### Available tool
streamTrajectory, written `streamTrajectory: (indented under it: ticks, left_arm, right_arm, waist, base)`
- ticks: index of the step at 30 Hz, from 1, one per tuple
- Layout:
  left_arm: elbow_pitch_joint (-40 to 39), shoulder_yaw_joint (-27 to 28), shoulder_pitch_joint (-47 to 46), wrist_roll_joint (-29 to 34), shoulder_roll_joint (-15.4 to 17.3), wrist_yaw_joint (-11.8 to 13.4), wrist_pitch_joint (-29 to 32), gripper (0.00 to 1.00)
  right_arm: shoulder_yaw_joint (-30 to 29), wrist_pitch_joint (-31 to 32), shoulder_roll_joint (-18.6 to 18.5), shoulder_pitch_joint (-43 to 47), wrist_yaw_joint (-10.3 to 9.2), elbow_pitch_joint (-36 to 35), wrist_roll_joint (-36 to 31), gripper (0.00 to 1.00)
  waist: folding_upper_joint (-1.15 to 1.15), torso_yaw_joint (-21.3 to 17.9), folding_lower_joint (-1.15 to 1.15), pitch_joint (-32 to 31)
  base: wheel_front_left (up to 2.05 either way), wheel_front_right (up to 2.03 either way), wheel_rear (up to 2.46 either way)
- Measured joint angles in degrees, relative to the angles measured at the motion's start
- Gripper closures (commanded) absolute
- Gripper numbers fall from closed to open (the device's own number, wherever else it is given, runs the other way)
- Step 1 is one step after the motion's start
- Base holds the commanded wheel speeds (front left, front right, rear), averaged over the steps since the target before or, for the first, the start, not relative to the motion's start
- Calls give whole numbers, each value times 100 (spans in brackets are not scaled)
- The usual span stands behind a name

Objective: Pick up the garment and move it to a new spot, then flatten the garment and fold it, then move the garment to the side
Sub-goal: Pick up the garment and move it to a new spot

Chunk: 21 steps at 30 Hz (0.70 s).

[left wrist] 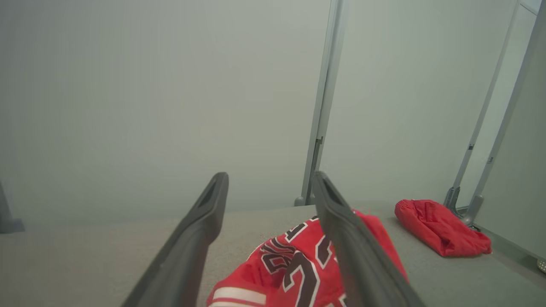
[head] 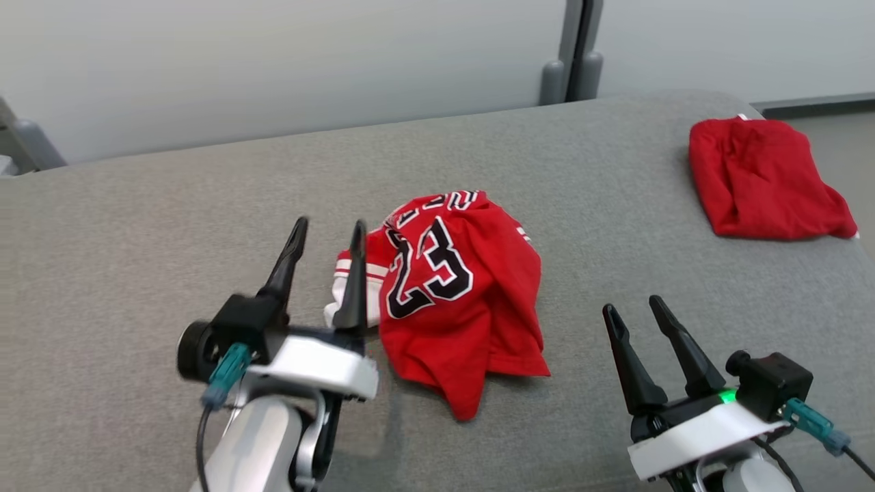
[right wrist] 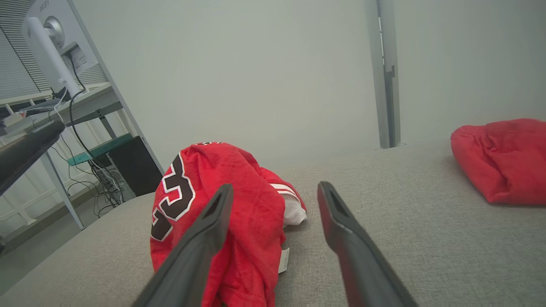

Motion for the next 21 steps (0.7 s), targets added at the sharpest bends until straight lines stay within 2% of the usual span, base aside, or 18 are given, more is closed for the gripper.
streamTrajectory:
  ticks: [5,8,13,18,21]
  left_arm:
    - [-416,458,636,314,27,-14,-1,0]
    - [-481,662,1007,453,64,-130,0,0]
    - [-683,1005,1515,698,63,-122,0,0]
    - [-801,1210,1872,699,1,-124,0,0]
    - [-891,1287,2118,726,-23,-213,0,0]
  right_arm:
    - [-31,0,10,243,0,-20,-35,0]
    - [-108,0,20,358,0,-23,-38,0]
    - [-259,1,41,527,0,-29,-112,0]
    - [-348,1,77,626,0,-57,-149,0]
    - [-372,1,100,702,0,-78,-192,0]
  waist:
    - [0,281,0,-154]
    - [0,431,0,-256]
    - [0,649,0,-426]
    - [0,781,0,-527]
    - [0,836,0,-561]
  base:
    - [0,0,0]
    - [0,0,0]
    - [0,0,0]
    - [0,0,0]
    - [0,0,0]
